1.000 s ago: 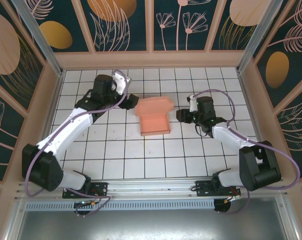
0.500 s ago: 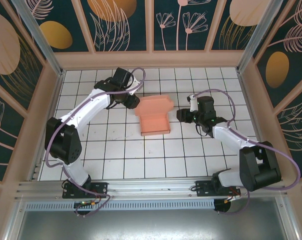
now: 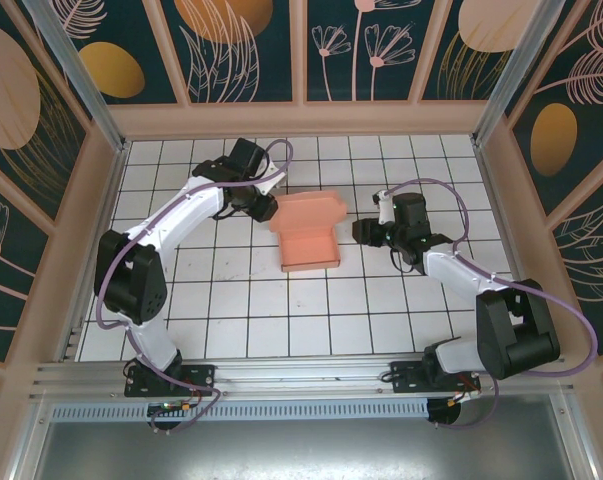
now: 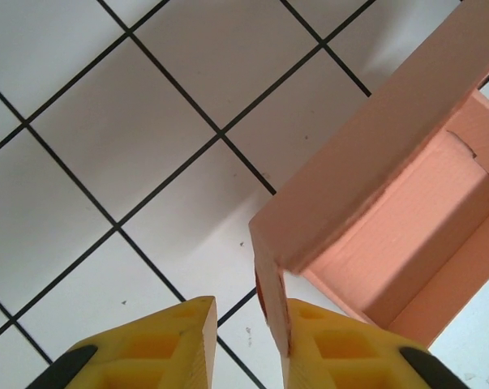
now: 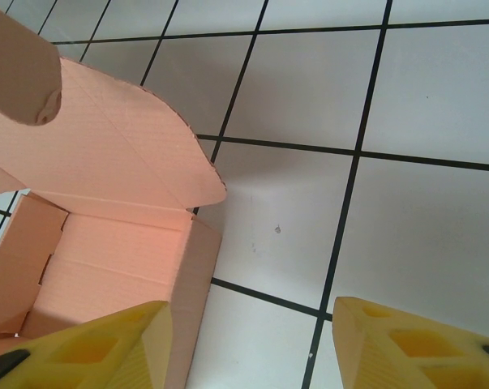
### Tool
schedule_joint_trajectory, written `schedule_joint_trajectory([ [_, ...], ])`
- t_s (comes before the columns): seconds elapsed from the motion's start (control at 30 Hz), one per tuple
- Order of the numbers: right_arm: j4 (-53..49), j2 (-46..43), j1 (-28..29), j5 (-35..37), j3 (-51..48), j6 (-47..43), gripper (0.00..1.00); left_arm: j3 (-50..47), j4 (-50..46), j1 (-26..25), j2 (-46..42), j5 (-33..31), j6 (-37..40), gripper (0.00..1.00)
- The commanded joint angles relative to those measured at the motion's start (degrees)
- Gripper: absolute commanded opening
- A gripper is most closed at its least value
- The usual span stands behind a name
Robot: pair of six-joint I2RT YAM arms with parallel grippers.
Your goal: Fold the paper box
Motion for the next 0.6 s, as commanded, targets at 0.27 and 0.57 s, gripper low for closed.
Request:
schedule_joint_trajectory([
  [0.27,1.36,0.64,-0.42,-0.4,0.44,0.8,0.55,0.06,1.24,-0.31,1.8,4.12,-0.44,0.2],
  [0.57,0.76,0.07,-0.43,-0.05,0.75,0.64,0.55,-0.58,1.3,-0.31,2.33,3.55,-0.36,0.25],
])
